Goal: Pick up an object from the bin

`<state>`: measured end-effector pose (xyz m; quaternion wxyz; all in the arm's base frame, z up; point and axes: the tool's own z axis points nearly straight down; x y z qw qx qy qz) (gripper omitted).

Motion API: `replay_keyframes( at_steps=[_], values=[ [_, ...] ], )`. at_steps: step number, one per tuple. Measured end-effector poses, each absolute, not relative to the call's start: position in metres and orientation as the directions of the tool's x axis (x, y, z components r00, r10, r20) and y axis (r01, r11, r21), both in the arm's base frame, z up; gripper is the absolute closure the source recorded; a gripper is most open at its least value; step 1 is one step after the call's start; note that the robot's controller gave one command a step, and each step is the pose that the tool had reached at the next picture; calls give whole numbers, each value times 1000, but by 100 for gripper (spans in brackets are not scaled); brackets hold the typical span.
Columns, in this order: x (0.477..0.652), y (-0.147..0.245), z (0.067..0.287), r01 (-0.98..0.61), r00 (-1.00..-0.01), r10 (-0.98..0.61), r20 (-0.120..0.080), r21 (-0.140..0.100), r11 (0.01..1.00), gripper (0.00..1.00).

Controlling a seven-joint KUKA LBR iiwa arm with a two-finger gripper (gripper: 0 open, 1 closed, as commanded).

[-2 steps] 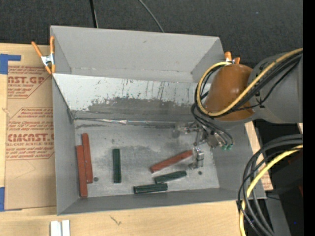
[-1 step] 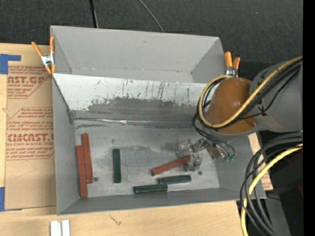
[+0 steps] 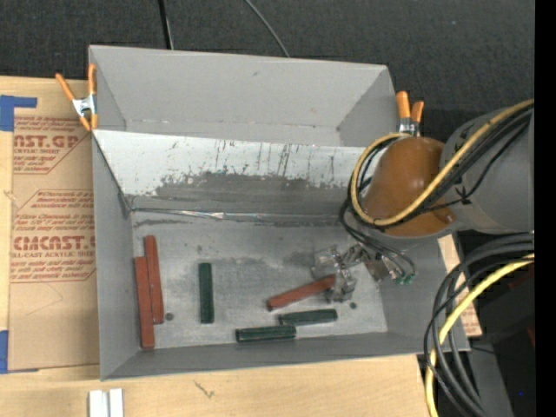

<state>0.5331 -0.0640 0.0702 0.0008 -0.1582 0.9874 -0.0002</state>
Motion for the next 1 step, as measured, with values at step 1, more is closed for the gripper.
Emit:
replay_keyframes(
  at_steps=[1],
  values=[
    [518,-67,121,-318,-948,-319,5,4,948,100]
  ],
)
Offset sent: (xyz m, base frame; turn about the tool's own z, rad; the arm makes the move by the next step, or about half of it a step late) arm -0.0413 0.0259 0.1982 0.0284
